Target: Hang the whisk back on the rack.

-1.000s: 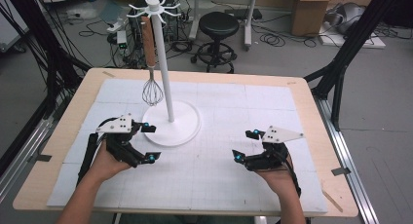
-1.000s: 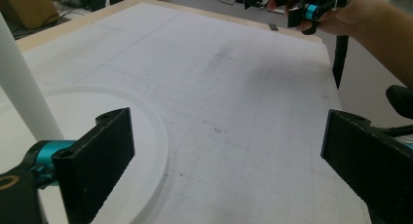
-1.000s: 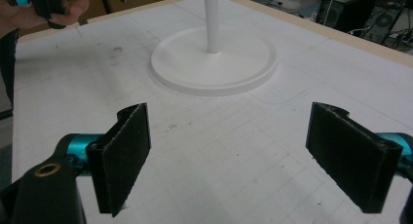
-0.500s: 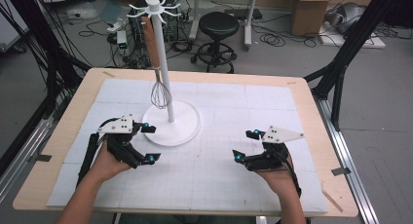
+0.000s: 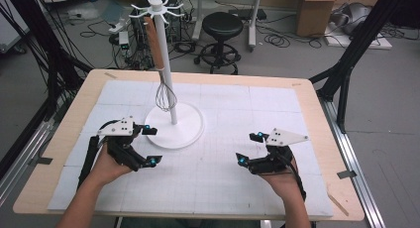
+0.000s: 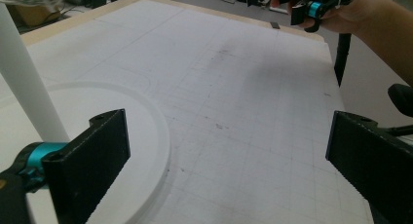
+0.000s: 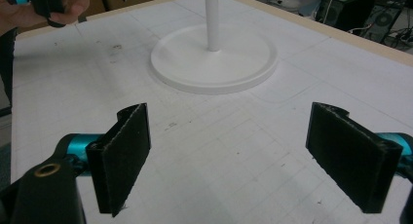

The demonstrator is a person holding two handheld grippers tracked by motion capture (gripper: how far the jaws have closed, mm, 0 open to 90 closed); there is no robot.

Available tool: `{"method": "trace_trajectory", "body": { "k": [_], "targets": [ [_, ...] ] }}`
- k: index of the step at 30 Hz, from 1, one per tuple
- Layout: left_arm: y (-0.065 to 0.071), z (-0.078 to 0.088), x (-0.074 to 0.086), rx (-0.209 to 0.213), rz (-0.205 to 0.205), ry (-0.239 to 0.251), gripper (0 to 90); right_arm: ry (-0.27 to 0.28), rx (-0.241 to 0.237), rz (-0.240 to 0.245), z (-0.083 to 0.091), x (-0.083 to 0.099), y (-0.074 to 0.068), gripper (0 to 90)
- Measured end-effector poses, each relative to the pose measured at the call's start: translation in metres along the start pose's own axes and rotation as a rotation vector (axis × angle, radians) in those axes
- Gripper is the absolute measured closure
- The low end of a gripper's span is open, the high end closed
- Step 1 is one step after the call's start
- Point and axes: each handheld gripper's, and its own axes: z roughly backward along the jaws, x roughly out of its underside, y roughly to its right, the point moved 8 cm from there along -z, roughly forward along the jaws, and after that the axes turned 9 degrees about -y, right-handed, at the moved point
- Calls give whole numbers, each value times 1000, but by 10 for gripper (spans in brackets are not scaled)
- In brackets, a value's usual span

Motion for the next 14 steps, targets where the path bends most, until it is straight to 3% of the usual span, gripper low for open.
{"method": "trace_trajectory", "body": {
  "k": [14],
  "targets": [
    [0,-2,1,1,3,-7,29,0,1,1,0,1,1,155]
  ]
}}
